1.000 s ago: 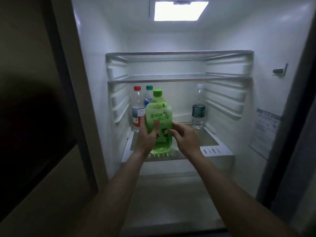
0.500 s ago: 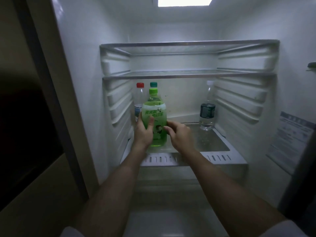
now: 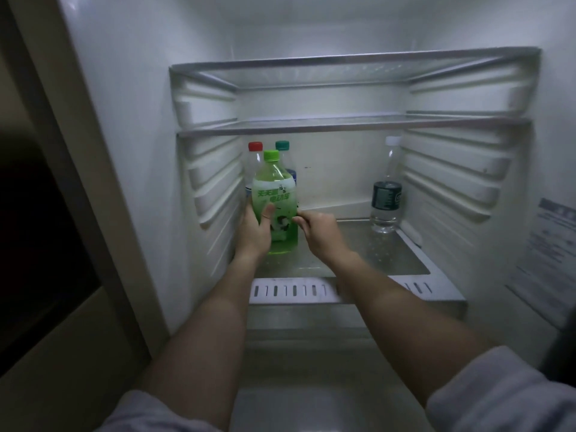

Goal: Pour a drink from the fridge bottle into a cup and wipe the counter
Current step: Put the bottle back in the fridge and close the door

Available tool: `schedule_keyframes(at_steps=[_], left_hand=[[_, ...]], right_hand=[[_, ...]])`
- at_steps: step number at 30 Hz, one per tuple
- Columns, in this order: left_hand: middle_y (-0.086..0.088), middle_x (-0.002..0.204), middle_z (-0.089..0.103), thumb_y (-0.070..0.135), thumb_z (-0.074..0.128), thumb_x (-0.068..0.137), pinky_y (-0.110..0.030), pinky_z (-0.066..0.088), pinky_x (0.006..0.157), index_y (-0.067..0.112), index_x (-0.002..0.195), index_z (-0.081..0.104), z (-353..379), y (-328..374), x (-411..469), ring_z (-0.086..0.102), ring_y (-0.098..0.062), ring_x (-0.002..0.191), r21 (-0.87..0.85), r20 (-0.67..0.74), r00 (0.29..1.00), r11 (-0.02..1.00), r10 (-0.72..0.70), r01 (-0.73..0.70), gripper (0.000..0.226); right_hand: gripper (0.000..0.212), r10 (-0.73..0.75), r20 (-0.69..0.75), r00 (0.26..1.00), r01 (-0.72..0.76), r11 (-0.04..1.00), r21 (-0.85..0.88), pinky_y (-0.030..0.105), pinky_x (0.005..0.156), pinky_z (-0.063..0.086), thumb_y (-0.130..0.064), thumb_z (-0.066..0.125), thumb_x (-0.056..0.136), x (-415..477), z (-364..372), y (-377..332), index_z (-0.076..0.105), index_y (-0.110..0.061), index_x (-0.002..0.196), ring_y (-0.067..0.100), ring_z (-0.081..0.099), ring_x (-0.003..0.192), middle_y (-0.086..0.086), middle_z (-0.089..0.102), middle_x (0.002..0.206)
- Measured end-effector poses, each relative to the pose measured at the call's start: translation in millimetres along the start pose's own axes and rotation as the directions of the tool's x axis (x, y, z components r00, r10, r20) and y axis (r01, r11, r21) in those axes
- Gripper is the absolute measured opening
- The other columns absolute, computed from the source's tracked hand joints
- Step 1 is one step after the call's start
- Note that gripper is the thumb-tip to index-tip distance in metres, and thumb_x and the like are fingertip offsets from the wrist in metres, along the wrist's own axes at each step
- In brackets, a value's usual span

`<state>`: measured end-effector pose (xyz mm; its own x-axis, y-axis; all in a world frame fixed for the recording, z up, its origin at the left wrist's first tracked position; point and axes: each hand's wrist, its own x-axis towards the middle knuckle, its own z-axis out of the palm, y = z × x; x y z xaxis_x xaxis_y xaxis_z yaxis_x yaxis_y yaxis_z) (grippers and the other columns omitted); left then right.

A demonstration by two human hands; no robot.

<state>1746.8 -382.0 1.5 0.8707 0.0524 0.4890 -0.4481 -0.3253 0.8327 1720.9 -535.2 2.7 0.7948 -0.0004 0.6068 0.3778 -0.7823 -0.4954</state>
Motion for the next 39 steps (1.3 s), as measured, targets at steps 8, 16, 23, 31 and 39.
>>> schedule_keyframes(at_steps=[8,16,23,31,39], left_hand=[[-0.009,0.138,0.047,0.056,0.035,0.098,-0.039,0.043,0.101,0.014,0.143,0.041,2,-5,-1,0.048,-0.025,0.124,0.124,-0.035,0.999,0.992,0.007,-0.003,0.062],[-0.01,0.136,0.049,0.052,0.035,0.1,-0.04,0.044,0.097,0.012,0.141,0.042,-2,11,-8,0.051,-0.027,0.121,0.115,-0.021,0.995,0.989,-0.096,0.098,0.059],[-0.011,0.133,0.049,0.031,0.053,0.097,-0.038,0.04,0.1,0.01,0.132,0.045,-15,40,-20,0.045,-0.027,0.123,0.235,-0.162,0.985,0.967,-0.058,0.096,0.041],[-0.014,0.095,0.059,0.013,0.056,0.086,-0.044,0.051,0.08,0.009,0.095,0.062,-26,52,-64,0.057,-0.034,0.09,0.349,-0.014,0.938,0.881,0.347,-0.321,0.011],[-0.012,0.098,0.063,0.027,0.056,0.092,-0.038,0.046,0.075,0.012,0.093,0.064,-52,69,-165,0.059,-0.032,0.092,0.452,0.338,0.918,0.82,0.208,-0.352,0.017]], right_hand=[[0.03,-0.012,0.064,0.998,0.017,0.998,-0.069,0.028,0.06,0.037,-0.028,0.05,0.102,3,-3,3,0.072,-0.008,0.103,0.022,0.061,0.072,0.01,0.072,0.087],[0.028,-0.032,0.051,0.998,0.036,0.997,-0.068,0.027,0.062,0.037,-0.026,0.049,0.102,-4,-5,-5,0.069,-0.01,0.114,0.026,0.064,0.08,0.012,0.073,0.095],[0.036,0.044,0.067,0.997,-0.033,0.987,-0.16,0.037,0.088,0.052,-0.031,0.049,0.101,-17,-21,-19,0.057,-0.012,0.131,0.025,0.063,0.105,0.01,0.068,0.117],[0.032,0.079,-0.002,0.997,-0.073,0.908,-0.414,0.038,0.089,0.047,-0.025,0.05,0.096,-82,-54,-50,0.06,-0.011,0.123,0.03,0.059,0.107,0.01,0.064,0.119],[0.026,0.222,0.037,0.974,-0.176,0.853,-0.492,0.04,0.081,0.051,-0.028,0.049,0.096,-191,-101,-88,0.061,-0.01,0.112,0.034,0.06,0.099,0.014,0.063,0.109]])
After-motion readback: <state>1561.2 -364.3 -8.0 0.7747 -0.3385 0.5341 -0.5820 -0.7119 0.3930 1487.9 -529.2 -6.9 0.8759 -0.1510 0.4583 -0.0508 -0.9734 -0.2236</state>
